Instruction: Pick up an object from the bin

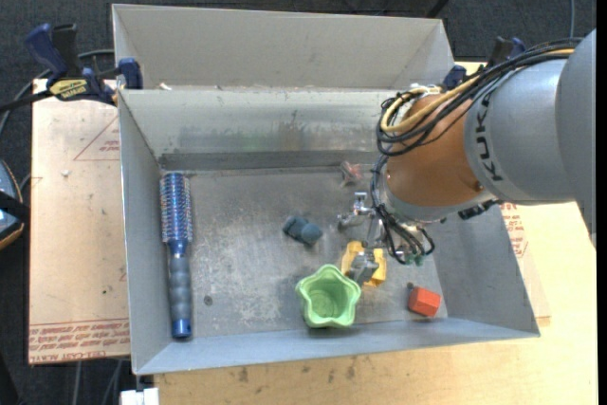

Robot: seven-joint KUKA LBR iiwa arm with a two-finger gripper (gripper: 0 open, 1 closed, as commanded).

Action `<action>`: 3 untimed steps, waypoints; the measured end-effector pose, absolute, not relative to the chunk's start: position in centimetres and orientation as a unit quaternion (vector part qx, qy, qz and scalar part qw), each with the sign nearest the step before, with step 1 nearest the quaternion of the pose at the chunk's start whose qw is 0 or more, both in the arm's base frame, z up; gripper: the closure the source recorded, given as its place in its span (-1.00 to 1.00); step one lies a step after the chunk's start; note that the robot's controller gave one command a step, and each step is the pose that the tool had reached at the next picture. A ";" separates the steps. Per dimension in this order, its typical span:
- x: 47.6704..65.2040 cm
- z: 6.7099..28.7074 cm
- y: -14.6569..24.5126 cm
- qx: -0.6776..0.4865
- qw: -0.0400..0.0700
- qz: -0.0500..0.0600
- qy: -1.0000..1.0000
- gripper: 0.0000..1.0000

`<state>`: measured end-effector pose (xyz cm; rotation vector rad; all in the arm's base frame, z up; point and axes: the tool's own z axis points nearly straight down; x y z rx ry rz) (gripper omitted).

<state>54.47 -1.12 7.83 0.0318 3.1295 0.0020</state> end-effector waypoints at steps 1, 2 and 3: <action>54.4 7.9 -1.1 0.009 0.003 0.001 1.000 1.00; 54.3 7.7 -1.1 0.009 0.002 0.001 1.000 -1.00; 54.3 7.5 -6.9 -0.036 0.006 0.002 0.999 -1.00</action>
Offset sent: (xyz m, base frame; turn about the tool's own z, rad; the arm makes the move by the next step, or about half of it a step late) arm 0.0000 0.0000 0.0000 0.0000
